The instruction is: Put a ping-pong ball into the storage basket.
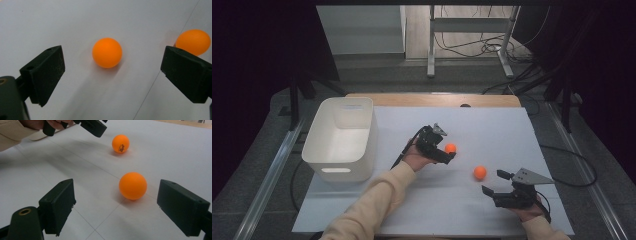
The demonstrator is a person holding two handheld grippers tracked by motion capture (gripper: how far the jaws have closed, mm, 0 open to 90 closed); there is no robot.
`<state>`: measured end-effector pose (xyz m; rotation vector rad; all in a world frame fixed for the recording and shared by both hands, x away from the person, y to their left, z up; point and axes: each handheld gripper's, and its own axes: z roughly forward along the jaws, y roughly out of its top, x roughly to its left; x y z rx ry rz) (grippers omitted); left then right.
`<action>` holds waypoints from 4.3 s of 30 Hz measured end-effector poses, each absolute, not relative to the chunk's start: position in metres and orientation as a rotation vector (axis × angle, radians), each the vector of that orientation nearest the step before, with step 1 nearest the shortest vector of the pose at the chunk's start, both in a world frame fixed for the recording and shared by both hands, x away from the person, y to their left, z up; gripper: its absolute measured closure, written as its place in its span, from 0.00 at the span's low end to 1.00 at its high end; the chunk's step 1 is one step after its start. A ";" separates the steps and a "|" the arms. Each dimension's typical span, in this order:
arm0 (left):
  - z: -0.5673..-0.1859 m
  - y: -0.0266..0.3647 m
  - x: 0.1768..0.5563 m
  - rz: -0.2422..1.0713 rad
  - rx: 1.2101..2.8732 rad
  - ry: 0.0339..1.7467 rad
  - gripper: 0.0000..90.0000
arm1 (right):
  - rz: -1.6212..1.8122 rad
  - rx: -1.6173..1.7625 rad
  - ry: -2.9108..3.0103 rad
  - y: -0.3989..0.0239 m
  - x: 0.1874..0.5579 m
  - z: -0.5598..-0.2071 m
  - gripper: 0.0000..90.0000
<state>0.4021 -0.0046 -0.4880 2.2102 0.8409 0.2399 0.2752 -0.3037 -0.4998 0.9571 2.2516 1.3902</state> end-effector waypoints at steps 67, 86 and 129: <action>-0.524 -0.030 0.439 0.168 2.278 0.869 0.26 | 1.360 0.967 2.265 -0.303 0.276 -0.502 0.17; -0.523 -0.028 0.437 0.190 2.302 0.828 0.56 | 1.358 0.969 2.265 -0.303 0.275 -0.502 0.17; -0.493 -0.006 0.410 0.216 2.226 0.754 0.56 | 1.348 0.974 2.263 -0.303 0.275 -0.503 0.17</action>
